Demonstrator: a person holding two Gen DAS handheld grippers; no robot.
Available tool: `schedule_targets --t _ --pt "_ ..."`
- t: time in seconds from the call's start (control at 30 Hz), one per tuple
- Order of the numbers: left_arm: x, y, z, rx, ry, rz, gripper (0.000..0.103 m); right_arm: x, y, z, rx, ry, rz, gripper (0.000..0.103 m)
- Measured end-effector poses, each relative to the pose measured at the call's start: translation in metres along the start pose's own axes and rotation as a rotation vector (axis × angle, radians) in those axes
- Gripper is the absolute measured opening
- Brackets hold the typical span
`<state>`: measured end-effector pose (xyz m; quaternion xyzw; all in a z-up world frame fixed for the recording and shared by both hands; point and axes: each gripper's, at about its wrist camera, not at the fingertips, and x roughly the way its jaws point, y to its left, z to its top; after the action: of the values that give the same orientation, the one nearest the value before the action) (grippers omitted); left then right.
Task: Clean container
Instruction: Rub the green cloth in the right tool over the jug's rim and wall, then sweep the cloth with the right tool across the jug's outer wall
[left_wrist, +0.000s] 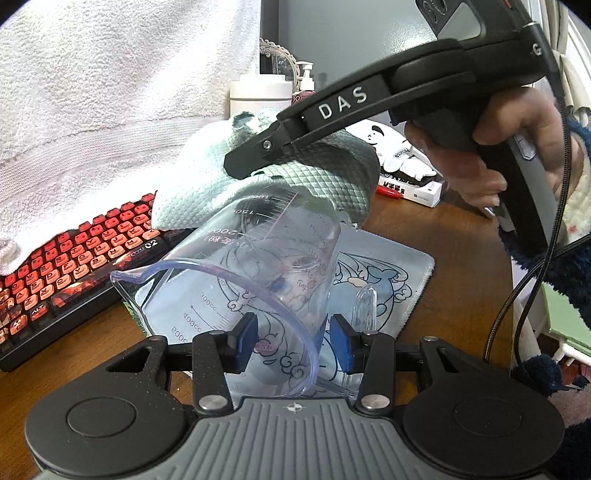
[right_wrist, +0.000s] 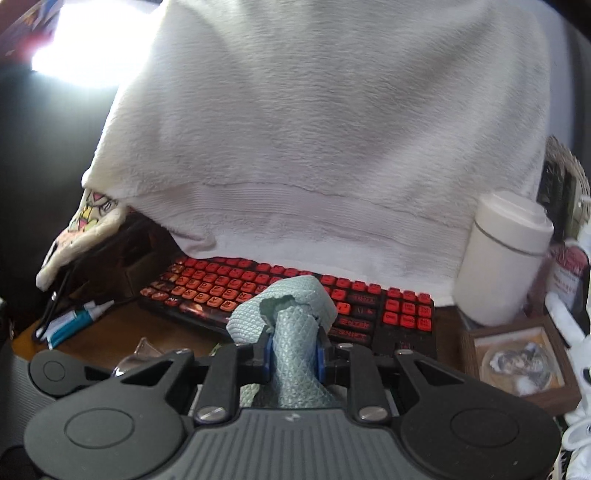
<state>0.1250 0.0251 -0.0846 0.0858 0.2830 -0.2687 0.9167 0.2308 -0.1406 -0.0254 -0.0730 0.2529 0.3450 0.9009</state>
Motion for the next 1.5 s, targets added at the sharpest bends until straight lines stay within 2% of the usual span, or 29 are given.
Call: schedule_targets --t 0.1,0.37,0.53,0.9,1.07,1.23,1.37,1.5 --pt "-0.001 -0.005 0.001 0.000 0.000 0.000 0.043 -0.001 0.008 0.000 -0.003 -0.005 0.025 0.020" --pt "0.002 0.008 -0.001 0.000 0.000 0.000 0.043 -0.004 0.057 -0.001 -0.071 -0.009 0.163 0.020" --pt "0.002 0.009 -0.001 -0.001 0.000 -0.002 0.043 -0.006 0.053 -0.002 -0.061 -0.010 0.174 0.020" --pt "0.003 0.006 0.000 -0.001 0.000 -0.002 0.043 -0.010 0.000 -0.005 -0.001 -0.012 -0.009 0.020" --pt "0.003 0.006 -0.001 -0.003 0.000 -0.003 0.043 -0.013 0.002 -0.009 0.013 -0.023 -0.015 0.020" --pt "0.001 0.010 -0.001 -0.002 -0.001 -0.003 0.043 -0.016 0.025 -0.012 0.009 -0.042 0.049 0.020" --pt "0.002 0.010 -0.002 -0.001 -0.001 -0.003 0.043 -0.021 0.045 -0.016 0.019 -0.058 0.134 0.020" --pt "0.002 0.011 -0.003 0.000 -0.001 -0.002 0.043 -0.025 0.053 -0.020 0.015 -0.074 0.161 0.020"
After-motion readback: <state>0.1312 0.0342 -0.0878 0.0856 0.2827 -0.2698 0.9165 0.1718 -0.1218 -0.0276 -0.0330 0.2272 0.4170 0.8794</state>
